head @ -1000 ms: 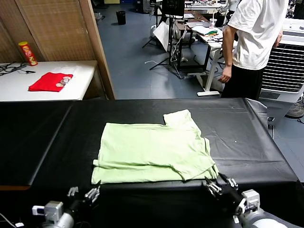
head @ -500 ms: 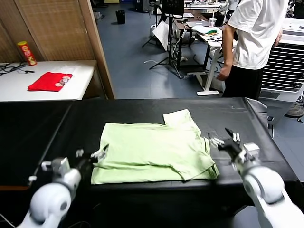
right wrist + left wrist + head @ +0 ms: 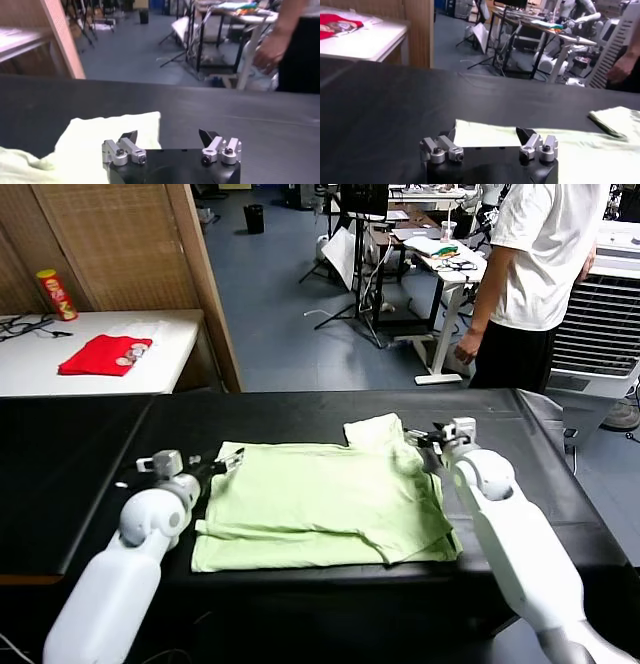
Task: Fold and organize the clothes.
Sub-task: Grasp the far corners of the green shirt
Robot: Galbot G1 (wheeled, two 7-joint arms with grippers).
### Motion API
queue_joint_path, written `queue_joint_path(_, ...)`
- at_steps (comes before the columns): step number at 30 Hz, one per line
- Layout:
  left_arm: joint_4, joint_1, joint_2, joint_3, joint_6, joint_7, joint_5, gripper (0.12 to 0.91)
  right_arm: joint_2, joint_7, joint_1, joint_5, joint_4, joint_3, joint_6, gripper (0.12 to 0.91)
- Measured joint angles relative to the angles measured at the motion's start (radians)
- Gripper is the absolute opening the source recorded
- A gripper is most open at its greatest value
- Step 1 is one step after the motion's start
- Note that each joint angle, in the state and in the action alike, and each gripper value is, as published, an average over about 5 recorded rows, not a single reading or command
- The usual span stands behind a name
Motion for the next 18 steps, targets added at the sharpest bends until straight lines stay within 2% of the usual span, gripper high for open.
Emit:
queue_joint_path(6, 0.102, -0.061, -0.015, 0.022, 0.0, 0.021, 0.007, 0.798, 0.028, -0.002, 0.01, -0.011, -0.045, -0.006, 0.001, 0.798)
queue_joint_path(11, 0.161, -0.087, -0.031, 0.029, -0.024, 0.042, 0.044, 0.798, 0.042, -0.005, 0.018, -0.015, -0.068, -0.005, 0.002, 0.776)
queue_joint_path(14, 0.189, -0.099, -0.041, 0.03, -0.042, 0.05, 0.062, 0.797, 0.05, -0.009, 0.02, -0.02, -0.078, -0.002, 0.003, 0.677)
queue_joint_path(16, 0.202, -0.103, -0.044, 0.03, -0.046, 0.053, 0.064, 0.787, 0.056, -0.01, 0.02, -0.023, -0.083, 0.0, 0.005, 0.571)
queue_joint_path(18, 0.206, -0.102, -0.042, 0.032, -0.047, 0.055, 0.066, 0.736, 0.061, -0.012, 0.02, -0.025, -0.083, 0.001, 0.007, 0.454)
